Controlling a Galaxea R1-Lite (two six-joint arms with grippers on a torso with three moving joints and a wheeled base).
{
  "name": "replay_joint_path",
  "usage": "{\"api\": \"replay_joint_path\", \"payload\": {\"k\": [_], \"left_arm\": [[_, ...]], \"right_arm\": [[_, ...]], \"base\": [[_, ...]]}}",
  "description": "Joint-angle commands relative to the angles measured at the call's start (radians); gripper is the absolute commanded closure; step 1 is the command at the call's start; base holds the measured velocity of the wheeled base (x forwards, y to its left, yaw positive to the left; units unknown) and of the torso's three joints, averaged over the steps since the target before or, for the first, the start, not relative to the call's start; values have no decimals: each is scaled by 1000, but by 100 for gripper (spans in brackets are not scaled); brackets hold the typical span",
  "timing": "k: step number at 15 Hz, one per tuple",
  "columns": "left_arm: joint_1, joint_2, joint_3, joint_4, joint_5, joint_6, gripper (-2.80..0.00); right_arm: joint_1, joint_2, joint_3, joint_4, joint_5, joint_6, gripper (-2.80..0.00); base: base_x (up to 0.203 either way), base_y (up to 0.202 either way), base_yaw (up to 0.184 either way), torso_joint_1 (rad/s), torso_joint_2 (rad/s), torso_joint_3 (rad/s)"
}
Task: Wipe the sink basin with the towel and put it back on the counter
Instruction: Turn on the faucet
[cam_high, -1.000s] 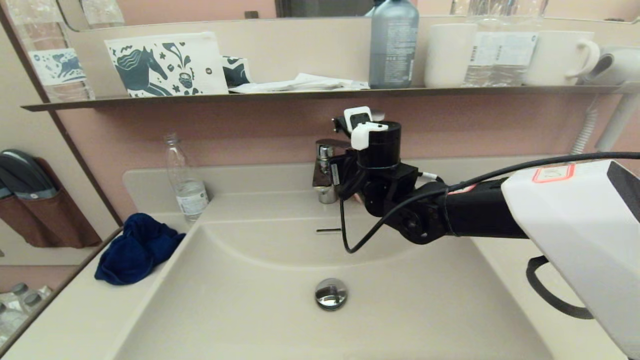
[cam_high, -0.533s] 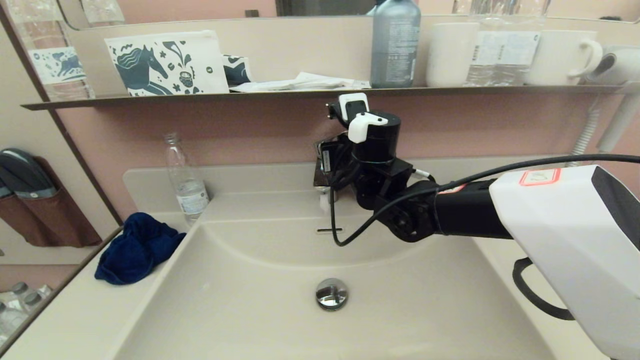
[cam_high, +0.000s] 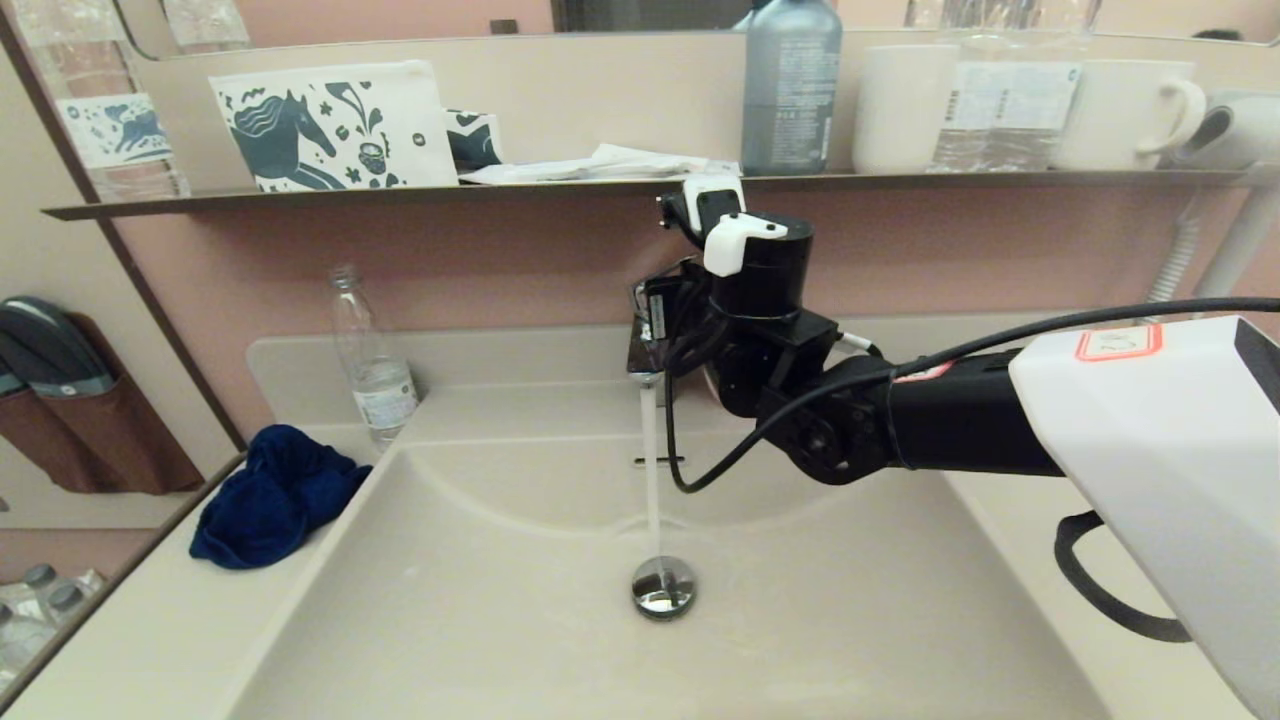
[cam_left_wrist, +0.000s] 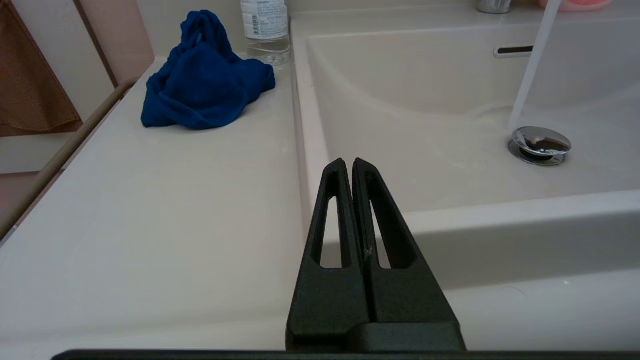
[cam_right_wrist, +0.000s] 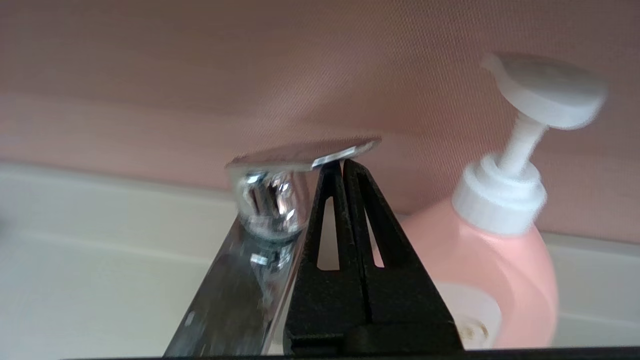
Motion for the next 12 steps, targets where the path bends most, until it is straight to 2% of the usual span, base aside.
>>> {"api": "replay_joint_path", "payload": {"k": [1,3,5,9,12], "left_arm": [[0,1,0,0,0,0,0],[0,1,0,0,0,0,0],[0,1,0,0,0,0,0],[0,1,0,0,0,0,0],[0,1,0,0,-1,0,0]], "right_arm": [[14,-68,106,0,-3,-2,0],[33,-144,221,0,-3,-17,0],[45,-195,249,0,-4,-29,0],[44,-227,234,5,10,-74,0],[43,-191,152,5,20,-98,0]], "base": [[0,0,0,0,0,0],[0,0,0,0,0,0],[0,0,0,0,0,0],[0,0,0,0,0,0],[0,0,0,0,0,0]]}}
